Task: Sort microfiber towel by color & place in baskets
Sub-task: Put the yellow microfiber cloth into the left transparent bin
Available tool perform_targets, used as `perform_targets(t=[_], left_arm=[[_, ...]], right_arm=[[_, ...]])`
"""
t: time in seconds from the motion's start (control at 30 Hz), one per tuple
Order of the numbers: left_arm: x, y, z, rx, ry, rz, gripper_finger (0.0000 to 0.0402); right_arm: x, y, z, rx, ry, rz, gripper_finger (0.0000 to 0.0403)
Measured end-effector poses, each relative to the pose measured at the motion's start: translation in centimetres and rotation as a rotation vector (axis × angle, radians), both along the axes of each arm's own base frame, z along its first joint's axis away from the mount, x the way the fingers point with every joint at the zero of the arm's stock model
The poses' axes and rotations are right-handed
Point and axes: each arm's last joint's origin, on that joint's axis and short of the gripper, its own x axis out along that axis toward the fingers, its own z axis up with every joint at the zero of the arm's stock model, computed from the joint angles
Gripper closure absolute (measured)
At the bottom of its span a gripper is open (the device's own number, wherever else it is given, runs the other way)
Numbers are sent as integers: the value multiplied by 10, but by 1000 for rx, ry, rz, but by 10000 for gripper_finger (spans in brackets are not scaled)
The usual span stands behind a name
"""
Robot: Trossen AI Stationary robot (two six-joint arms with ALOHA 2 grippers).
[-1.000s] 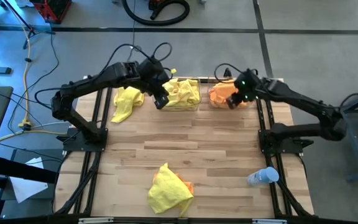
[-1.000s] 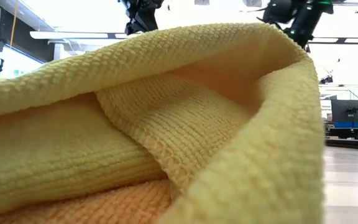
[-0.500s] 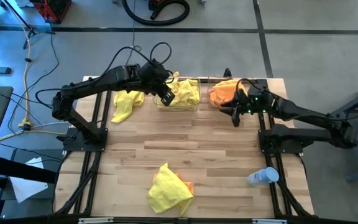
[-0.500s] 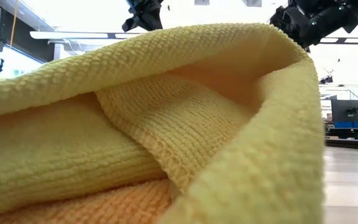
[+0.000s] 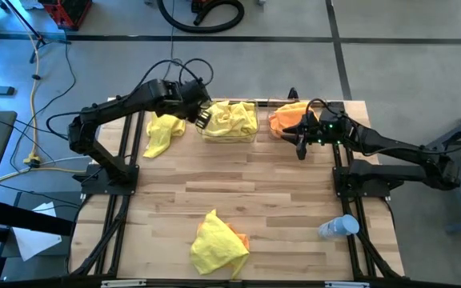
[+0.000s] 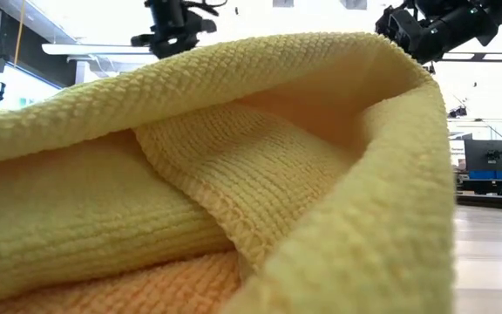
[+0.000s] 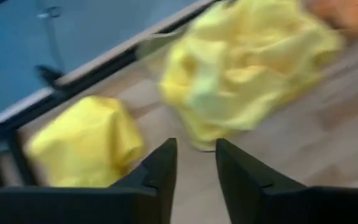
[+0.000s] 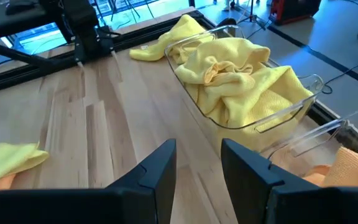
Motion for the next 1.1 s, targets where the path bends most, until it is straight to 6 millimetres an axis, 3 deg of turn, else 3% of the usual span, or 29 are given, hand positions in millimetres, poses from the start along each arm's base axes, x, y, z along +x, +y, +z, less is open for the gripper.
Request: perform_targets(t=[0.13, 0.33, 0.5, 0.67, 0.9, 1.1], left_arm=[[-15, 21, -14, 34, 87, 97, 263], [-50, 58, -73, -62, 249, 212, 240], [-79, 88, -126, -170, 136, 347, 238], [-109, 110, -162, -241, -2, 425, 239], [-140, 115, -190, -248, 42, 473, 241], [-128, 117, -200, -237, 60, 410, 241]], right_arm=[[0, -1, 0, 25, -5, -54, 282], [-2, -4, 0, 64, -16, -192, 282], [-2, -6, 0, 98, -32, -279, 282], [-3, -7, 0, 145, -57, -356, 282], [-4, -9, 0, 172, -83, -459, 282], [-5, -10, 0, 157, -85, -503, 282]])
